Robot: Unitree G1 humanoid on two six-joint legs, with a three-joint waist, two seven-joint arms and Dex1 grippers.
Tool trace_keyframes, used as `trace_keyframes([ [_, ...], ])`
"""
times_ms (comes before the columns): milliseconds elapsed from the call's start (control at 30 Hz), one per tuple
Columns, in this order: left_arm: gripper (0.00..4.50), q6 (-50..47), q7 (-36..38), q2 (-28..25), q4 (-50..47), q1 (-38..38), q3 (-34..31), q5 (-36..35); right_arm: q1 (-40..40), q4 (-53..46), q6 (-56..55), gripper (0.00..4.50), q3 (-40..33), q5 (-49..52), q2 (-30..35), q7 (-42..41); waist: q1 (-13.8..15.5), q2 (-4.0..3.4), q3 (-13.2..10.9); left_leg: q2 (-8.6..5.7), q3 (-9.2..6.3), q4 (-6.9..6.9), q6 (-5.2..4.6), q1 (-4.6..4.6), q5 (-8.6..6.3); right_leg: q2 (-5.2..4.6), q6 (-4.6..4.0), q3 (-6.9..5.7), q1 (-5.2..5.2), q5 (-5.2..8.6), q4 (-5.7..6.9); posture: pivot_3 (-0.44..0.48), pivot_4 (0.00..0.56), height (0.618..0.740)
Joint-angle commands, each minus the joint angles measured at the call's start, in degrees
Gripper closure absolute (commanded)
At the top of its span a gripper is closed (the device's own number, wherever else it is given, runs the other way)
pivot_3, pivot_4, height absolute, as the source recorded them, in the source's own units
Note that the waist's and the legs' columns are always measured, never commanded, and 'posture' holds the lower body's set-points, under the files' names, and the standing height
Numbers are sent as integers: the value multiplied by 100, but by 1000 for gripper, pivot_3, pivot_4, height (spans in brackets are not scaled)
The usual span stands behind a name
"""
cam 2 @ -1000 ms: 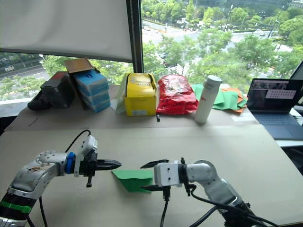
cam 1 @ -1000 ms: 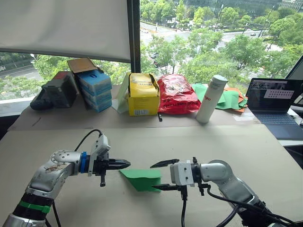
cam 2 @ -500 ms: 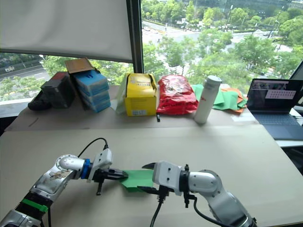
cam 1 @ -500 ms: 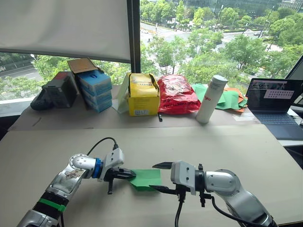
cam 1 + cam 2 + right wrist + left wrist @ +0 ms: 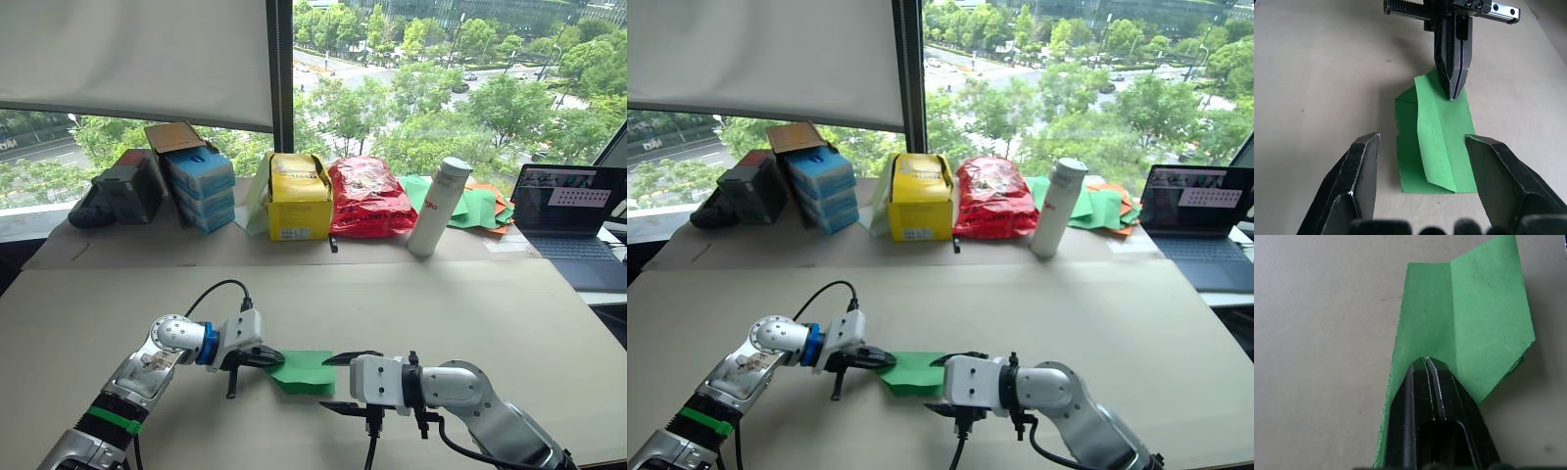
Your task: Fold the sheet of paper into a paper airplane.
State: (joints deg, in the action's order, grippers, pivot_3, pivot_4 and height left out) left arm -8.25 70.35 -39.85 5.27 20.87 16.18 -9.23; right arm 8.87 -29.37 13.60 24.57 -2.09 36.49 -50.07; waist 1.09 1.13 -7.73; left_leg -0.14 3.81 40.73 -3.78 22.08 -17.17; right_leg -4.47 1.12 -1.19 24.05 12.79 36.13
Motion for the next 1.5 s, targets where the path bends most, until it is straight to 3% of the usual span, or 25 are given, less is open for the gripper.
trace_keyframes([
  [33,4461,-103,-82,-96,316,-135,207,412,159,88,-281,1464,43,-158,-39,8,-1,0,0,0,0,0,0,-1,0,0,0,0,-1,0,0,0,150,740],
  [300,4461,-73,-177,-204,326,-248,175,494,216,361,-488,1464,65,-427,-192,131,-26,0,2,2,1,0,0,-5,0,2,0,2,-1,0,3,0,150,740],
  [400,4500,-68,-195,-234,307,-294,145,495,233,479,-589,2282,121,-525,-217,122,-40,-1,3,4,1,-1,0,-6,0,3,0,3,-1,0,3,0,150,740],
  [600,4500,-31,-206,-279,280,-320,159,530,334,650,-528,4373,95,-550,-359,109,-44,-1,4,5,1,-1,0,-8,0,4,0,6,0,0,5,0,150,740],
  [633,4500,-15,-208,-292,273,-323,165,542,382,674,-469,4446,87,-517,-389,76,-44,-2,4,5,1,-1,0,-8,0,4,-1,6,0,0,5,0,150,740],
  [867,4500,-5,-232,-287,213,-343,171,526,811,650,568,4446,-95,294,-596,-446,-49,-4,5,7,1,-2,0,-10,0,3,-2,7,0,0,6,0,150,740],
  [1067,4500,-17,-275,-271,171,-356,167,528,1386,891,2104,4446,-161,987,-597,-896,-52,-6,6,8,0,-2,1,-9,0,-4,-3,8,3,0,7,0,150,740],
  [1500,4500,-128,-408,-313,-65,-494,108,483,2018,2028,3444,4446,30,1016,-1028,-430,-61,-10,7,3,-1,-4,1,-4,-1,-60,-4,7,7,-1,7,0,150,740],
])
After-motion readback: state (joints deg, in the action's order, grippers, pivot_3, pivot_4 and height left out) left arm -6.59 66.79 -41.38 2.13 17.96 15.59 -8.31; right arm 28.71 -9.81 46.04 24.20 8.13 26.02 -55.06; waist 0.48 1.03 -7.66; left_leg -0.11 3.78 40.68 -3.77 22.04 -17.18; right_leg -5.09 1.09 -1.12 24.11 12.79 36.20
